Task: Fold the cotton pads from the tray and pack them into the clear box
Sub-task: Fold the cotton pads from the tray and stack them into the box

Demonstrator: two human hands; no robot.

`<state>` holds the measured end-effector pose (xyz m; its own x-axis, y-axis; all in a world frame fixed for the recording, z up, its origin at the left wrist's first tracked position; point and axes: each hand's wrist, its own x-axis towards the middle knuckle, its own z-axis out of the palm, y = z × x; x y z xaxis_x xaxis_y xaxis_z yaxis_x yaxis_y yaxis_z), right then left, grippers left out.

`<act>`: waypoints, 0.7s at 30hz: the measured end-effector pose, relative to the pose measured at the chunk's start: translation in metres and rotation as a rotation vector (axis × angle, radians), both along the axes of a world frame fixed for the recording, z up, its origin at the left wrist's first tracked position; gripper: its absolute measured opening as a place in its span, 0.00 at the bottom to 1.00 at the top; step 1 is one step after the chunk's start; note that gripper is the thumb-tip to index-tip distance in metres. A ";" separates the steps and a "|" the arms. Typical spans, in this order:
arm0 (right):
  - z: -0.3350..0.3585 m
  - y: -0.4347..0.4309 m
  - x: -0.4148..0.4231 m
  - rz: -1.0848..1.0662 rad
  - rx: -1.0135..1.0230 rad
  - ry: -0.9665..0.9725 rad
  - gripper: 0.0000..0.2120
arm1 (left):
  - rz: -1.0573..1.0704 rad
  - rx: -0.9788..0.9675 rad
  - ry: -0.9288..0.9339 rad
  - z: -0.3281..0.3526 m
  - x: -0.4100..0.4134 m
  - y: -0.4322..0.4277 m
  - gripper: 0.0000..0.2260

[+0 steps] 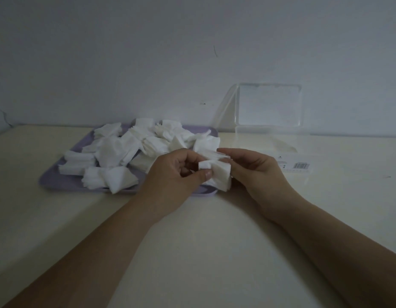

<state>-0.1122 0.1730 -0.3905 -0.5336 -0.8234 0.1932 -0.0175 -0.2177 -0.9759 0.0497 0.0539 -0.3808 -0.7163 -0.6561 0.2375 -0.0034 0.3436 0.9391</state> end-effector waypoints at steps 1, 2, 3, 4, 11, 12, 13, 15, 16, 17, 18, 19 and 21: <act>0.001 0.001 0.001 0.010 -0.003 -0.007 0.11 | 0.009 0.007 0.000 0.000 0.000 0.000 0.07; 0.002 0.001 0.001 0.026 -0.009 -0.022 0.12 | 0.027 0.007 0.003 0.000 0.000 0.001 0.07; 0.003 0.002 0.001 0.058 -0.017 -0.040 0.13 | 0.049 0.003 0.008 0.000 0.000 0.002 0.07; 0.004 0.003 0.000 0.104 -0.027 -0.052 0.16 | 0.075 -0.009 0.014 0.000 0.000 0.003 0.08; -0.003 0.002 -0.002 0.081 -0.030 0.001 0.18 | 0.139 0.011 0.009 -0.004 -0.001 0.001 0.20; -0.004 0.002 -0.003 0.076 -0.038 -0.005 0.17 | 0.119 0.044 0.019 -0.004 -0.001 0.000 0.19; -0.004 0.002 -0.003 0.078 -0.042 -0.009 0.17 | 0.097 0.068 0.018 -0.002 0.000 0.000 0.18; -0.003 0.003 -0.003 0.090 -0.046 -0.011 0.17 | 0.014 0.085 0.005 0.003 0.002 0.001 0.14; -0.003 0.003 -0.003 0.096 -0.048 -0.012 0.17 | -0.036 0.087 0.006 0.005 0.004 0.001 0.13; -0.002 0.003 -0.003 0.098 -0.050 -0.019 0.17 | -0.073 0.080 0.007 0.006 0.005 0.002 0.11; -0.002 0.003 -0.003 0.097 -0.054 -0.030 0.17 | -0.089 0.067 0.008 0.007 0.006 0.002 0.10; -0.001 0.004 -0.003 0.096 -0.061 -0.040 0.18 | -0.094 0.053 0.006 0.007 0.007 0.002 0.09; -0.001 0.004 -0.004 0.097 -0.068 -0.053 0.19 | -0.085 0.035 -0.003 0.009 0.007 0.003 0.08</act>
<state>-0.1157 0.1775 -0.3913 -0.4627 -0.8578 0.2240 0.0585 -0.2817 -0.9577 0.0568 0.0566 -0.3723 -0.7705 -0.6006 0.2136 0.0221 0.3097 0.9506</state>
